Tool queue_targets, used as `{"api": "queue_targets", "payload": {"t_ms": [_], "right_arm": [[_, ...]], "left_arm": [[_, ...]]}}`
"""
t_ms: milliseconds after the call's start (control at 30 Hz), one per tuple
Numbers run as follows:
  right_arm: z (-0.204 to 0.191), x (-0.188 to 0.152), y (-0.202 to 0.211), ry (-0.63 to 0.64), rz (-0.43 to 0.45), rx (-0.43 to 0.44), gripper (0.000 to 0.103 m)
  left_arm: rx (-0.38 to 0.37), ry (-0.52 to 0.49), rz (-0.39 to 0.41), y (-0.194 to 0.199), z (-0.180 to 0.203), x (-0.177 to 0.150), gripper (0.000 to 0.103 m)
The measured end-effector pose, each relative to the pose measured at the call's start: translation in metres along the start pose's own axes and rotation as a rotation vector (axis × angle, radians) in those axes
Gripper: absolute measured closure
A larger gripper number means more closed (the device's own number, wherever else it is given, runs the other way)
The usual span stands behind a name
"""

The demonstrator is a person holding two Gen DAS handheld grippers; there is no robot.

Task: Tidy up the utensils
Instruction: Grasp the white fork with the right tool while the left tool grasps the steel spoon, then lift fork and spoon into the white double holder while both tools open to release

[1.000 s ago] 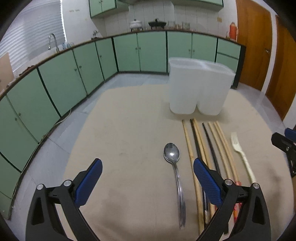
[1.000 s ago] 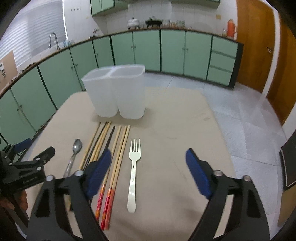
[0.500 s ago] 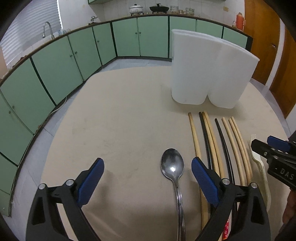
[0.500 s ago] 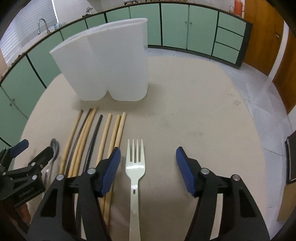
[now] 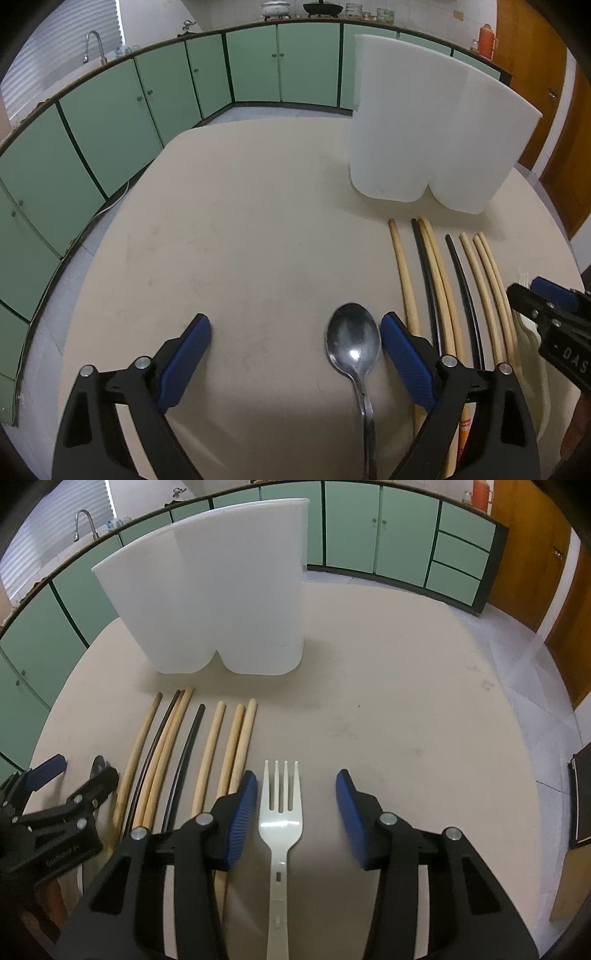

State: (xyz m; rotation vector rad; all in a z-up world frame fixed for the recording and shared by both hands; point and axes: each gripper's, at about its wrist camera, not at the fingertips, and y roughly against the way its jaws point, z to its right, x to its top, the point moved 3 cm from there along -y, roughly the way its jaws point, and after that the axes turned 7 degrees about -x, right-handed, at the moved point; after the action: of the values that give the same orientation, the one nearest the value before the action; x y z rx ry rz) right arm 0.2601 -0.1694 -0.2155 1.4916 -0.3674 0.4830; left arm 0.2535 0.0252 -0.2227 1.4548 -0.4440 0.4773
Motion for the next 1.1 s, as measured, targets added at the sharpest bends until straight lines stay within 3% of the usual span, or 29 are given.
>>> {"api": "queue_targets", "payload": {"t_ms": [200, 333, 433, 467, 500, 533, 733, 1100], "right_arm": [[-0.002, 0.003, 0.002, 0.010, -0.002, -0.003, 0.059], [0.001, 0.008, 0.001, -0.006, -0.020, 0.003, 0.059], [0.001, 0.010, 0.000, 0.006, -0.026, -0.001, 0.061], [0.002, 0.011, 0.000, 0.009, -0.025, -0.007, 0.064], [0.002, 0.012, 0.000, 0.009, -0.026, -0.011, 0.071], [0.002, 0.011, 0.000, 0.006, -0.027, -0.008, 0.083], [0.010, 0.013, 0.004, -0.004, -0.018, 0.033, 0.083], [0.037, 0.022, 0.078, -0.044, 0.244, 0.162, 0.083]], "left_arm": [[-0.029, 0.009, -0.014, 0.001, 0.005, 0.001, 0.025], [-0.042, 0.006, -0.028, 0.003, 0.012, 0.000, 0.026], [-0.053, 0.006, -0.017, 0.004, 0.016, 0.003, 0.044], [-0.068, -0.002, -0.018, 0.005, 0.017, 0.005, 0.057], [-0.080, -0.009, -0.019, 0.005, 0.017, 0.005, 0.069], [-0.092, -0.016, -0.022, 0.006, 0.019, 0.005, 0.075], [-0.155, 0.010, 0.002, 0.013, 0.015, 0.008, 0.075], [-0.251, -0.026, 0.308, 0.092, 0.015, 0.015, 0.075]]}}
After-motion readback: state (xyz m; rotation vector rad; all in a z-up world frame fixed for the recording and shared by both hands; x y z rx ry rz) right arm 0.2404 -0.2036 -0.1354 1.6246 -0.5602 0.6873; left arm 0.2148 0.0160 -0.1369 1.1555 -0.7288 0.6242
